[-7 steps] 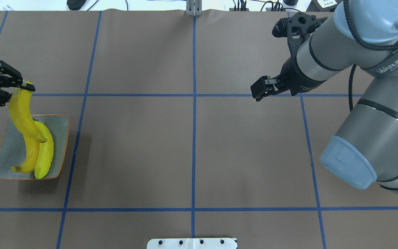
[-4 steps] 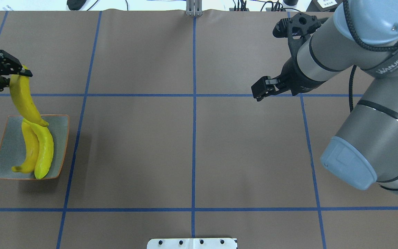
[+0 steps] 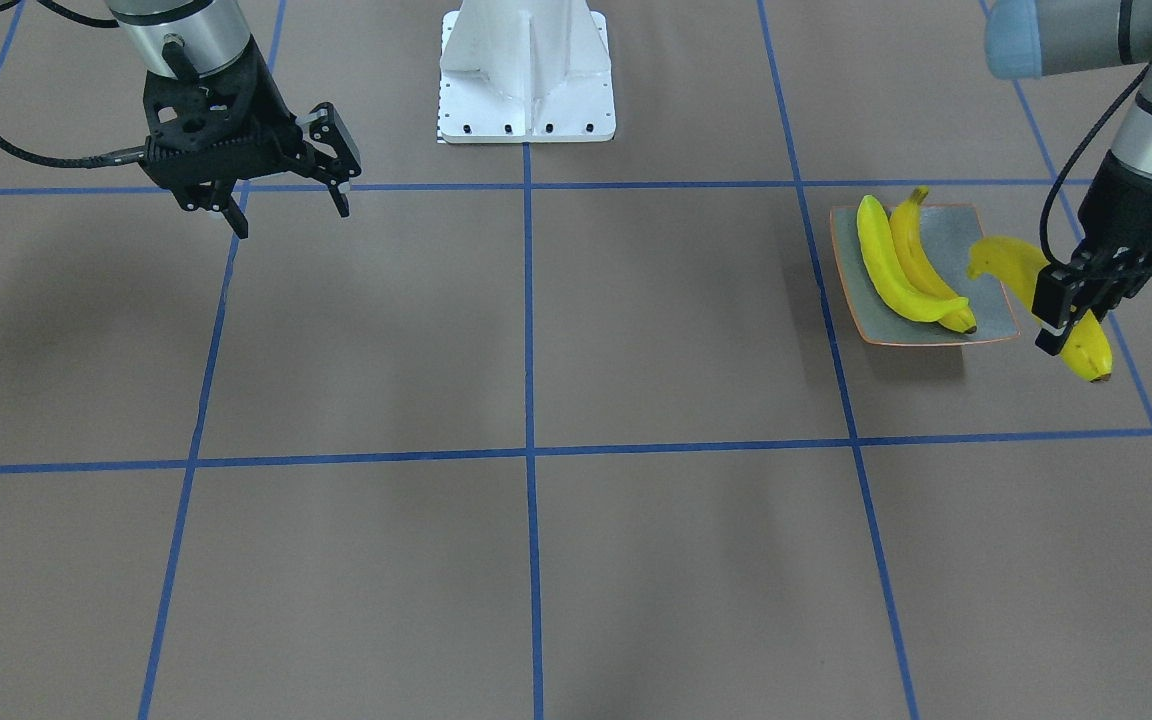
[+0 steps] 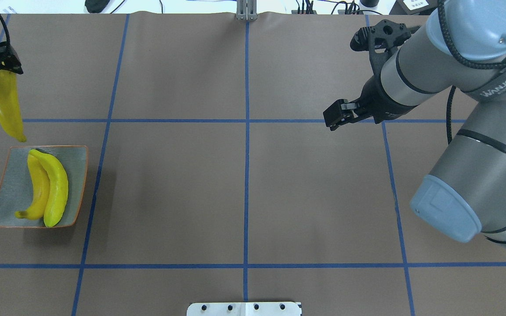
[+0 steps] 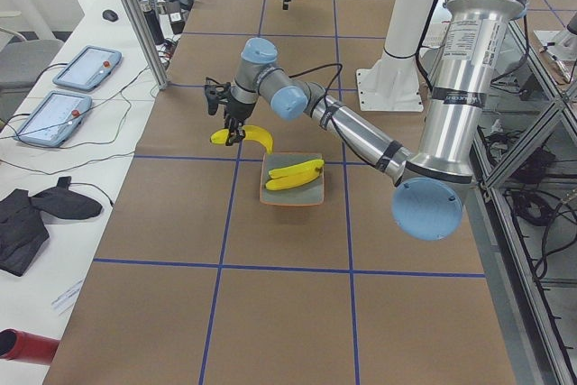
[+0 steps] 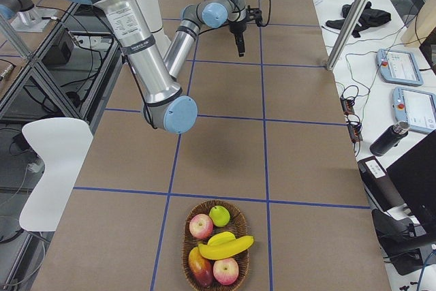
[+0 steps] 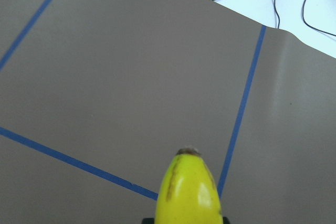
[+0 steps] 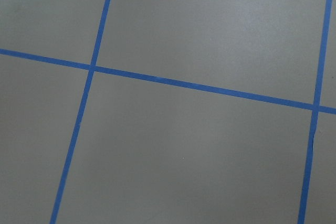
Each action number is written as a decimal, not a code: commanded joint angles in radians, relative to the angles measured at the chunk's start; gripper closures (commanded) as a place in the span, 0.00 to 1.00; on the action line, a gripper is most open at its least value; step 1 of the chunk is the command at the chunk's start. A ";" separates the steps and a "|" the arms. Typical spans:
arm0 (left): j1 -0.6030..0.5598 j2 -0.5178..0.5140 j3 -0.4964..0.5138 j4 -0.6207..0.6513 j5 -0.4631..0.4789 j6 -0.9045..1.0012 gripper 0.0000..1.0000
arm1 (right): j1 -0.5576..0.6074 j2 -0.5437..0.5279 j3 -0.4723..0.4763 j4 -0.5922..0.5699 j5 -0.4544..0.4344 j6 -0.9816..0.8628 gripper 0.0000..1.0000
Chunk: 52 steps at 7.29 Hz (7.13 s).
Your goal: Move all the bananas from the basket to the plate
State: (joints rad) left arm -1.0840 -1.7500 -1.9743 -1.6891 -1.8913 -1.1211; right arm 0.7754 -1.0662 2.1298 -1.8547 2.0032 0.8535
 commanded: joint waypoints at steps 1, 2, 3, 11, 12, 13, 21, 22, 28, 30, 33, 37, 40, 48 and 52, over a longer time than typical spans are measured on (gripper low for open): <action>0.105 -0.003 -0.029 0.176 0.206 0.078 1.00 | -0.001 -0.017 -0.002 0.006 -0.001 -0.001 0.01; 0.160 -0.005 -0.058 0.254 0.289 0.093 1.00 | -0.001 -0.015 -0.002 0.008 -0.001 -0.001 0.01; 0.214 -0.006 -0.095 0.322 0.343 0.095 1.00 | -0.001 -0.017 -0.004 0.006 -0.001 -0.001 0.01; 0.447 0.000 -0.107 0.513 0.511 0.050 1.00 | -0.025 -0.038 -0.005 0.009 -0.012 -0.001 0.01; 0.475 -0.006 -0.080 0.513 0.549 0.049 1.00 | -0.025 -0.038 -0.004 0.009 -0.012 -0.001 0.01; 0.504 -0.017 -0.052 0.511 0.560 0.047 1.00 | -0.027 -0.038 -0.004 0.009 -0.012 0.001 0.01; 0.543 -0.065 0.017 0.508 0.581 0.061 0.00 | -0.034 -0.046 -0.004 0.011 -0.011 -0.001 0.01; 0.543 -0.065 0.018 0.508 0.581 0.061 0.00 | -0.035 -0.046 -0.002 0.011 -0.011 -0.001 0.01; 0.376 -0.160 -0.052 0.505 0.416 0.234 0.00 | -0.024 -0.054 0.012 0.009 -0.006 -0.002 0.01; 0.270 -0.230 -0.058 0.490 0.204 0.241 0.00 | 0.033 -0.130 0.042 0.005 0.003 -0.070 0.01; 0.225 -0.232 -0.063 0.443 0.110 0.309 0.00 | 0.241 -0.335 0.048 -0.001 0.058 -0.445 0.01; 0.225 -0.226 -0.048 0.433 0.107 0.303 0.00 | 0.815 -0.544 -0.206 -0.003 0.337 -1.158 0.01; 0.228 -0.230 -0.043 0.431 0.109 0.296 0.00 | 0.949 -0.499 -0.535 0.011 0.355 -1.341 0.01; 0.231 -0.256 -0.037 0.434 0.109 0.296 0.00 | 0.949 -0.506 -0.884 0.239 0.198 -1.398 0.01; 0.231 -0.275 -0.006 0.431 0.109 0.296 0.00 | 0.909 -0.497 -0.938 0.276 0.204 -1.390 0.01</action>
State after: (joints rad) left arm -0.8529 -2.0235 -1.9845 -1.2573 -1.7825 -0.8257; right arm 1.6988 -1.5641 1.1998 -1.5846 2.2050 -0.5387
